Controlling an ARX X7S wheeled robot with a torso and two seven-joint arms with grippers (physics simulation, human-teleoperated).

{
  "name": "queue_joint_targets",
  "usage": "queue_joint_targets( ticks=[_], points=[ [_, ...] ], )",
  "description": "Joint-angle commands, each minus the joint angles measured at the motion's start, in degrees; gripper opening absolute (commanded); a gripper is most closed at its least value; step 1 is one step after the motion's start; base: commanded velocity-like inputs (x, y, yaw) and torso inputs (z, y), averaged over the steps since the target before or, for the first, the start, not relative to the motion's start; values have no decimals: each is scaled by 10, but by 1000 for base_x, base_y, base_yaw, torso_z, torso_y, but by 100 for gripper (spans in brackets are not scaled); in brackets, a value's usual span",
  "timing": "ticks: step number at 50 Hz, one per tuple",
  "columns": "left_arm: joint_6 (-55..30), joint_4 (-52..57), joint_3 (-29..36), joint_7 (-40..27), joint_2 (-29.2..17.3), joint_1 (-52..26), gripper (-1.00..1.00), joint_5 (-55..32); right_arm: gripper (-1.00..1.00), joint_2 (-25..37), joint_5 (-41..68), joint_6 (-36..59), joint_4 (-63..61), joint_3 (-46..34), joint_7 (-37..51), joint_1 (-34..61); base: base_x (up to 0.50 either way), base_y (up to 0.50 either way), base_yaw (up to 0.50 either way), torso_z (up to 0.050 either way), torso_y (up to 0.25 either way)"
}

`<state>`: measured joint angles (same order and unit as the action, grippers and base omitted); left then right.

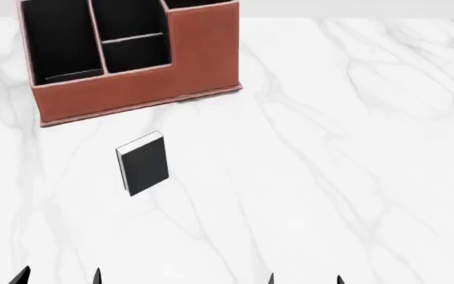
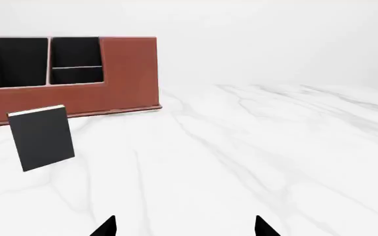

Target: Pick up the book and place it in the left compartment of the caddy.

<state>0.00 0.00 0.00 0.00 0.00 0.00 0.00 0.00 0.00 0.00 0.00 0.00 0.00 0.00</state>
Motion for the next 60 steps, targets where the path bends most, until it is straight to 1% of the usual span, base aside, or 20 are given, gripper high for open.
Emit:
queue_joint_targets(
  ticks=[1,9,11,13,17,18,20,21,22,25,26,28,30,33,37,39,41,43,53,60],
  points=[
    [-1,7,8,-8,-10,5,100,-12,100,9,3,-6,-6,-15,13,-6,0,0,0,0,0],
    [-9,14,20,-27,-25,8,100,-25,100,23,21,-12,-9,-30,29,-11,0,0,0,0,0],
    [-15,30,15,-16,-27,13,100,-55,100,26,24,-15,-9,-33,31,-12,0,0,0,0,0],
    [-19,39,16,-22,-31,15,100,-53,100,28,27,-15,-10,-35,34,-13,0,0,0,0,0],
    [-70,127,10,-30,-42,23,100,-69,100,35,29,5,-43,-37,43,-18,0,0,0,0,0],
    [-116,195,-7,-38,-50,18,100,-91,100,38,29,18,-67,-35,47,-21,0,0,0,0,0],
    [-164,267,-38,-52,-59,2,100,-123,100,42,28,31,-93,-34,53,-24,0,0,0,0,0],
    [-213,331,-72,-75,-69,-24,100,-147,100,47,28,51,-122,-32,55,-22,0,0,0,0,0],
    [-254,362,-97,-89,-74,-44,100,-174,100,49,25,58,-136,-32,59,-21,0,0,0,0,0],
    [-334,419,-173,-130,-89,-106,100,-243,100,55,19,90,-177,-32,66,-12,0,0,0,0,0],
    [-372,433,-224,-152,-95,-141,100,-291,100,58,18,109,-201,-31,69,-6,0,0,0,0,0],
    [-392,439,-262,-167,-100,-159,100,-322,100,63,11,131,-224,-31,74,0,0,0,0,0,0],
    [-385,444,-284,-169,-102,-157,100,-329,100,67,17,133,-240,-25,75,3,0,102,0,0,0],
    [-375,449,-292,-164,-107,-148,100,-326,100,73,23,160,-261,-13,80,15,0,500,0,0,0],
    [-331,448,-267,-142,-112,-121,100,-284,100,76,32,158,-265,-5,81,14,0,500,0,0,0],
    [-331,456,-292,-143,-104,-112,100,-311,100,77,32,152,-256,-7,82,13,0,500,0,0,0],
    [-334,461,-291,-152,-108,-117,100,-305,100,78,29,153,-250,-14,81,15,0,500,0,0,0],
    [-345,461,-301,-159,-107,-121,100,-322,100,79,26,154,-249,-19,83,16,0,500,0,0,0],
    [-323,439,-284,-155,-104,-117,100,-301,100,85,20,159,-258,-30,90,16,0,500,0,0,0],
    [-313,430,-272,-154,-102,-114,100,-293,100,87,11,156,-232,-51,90,27,0,500,0,0,0]
  ],
)
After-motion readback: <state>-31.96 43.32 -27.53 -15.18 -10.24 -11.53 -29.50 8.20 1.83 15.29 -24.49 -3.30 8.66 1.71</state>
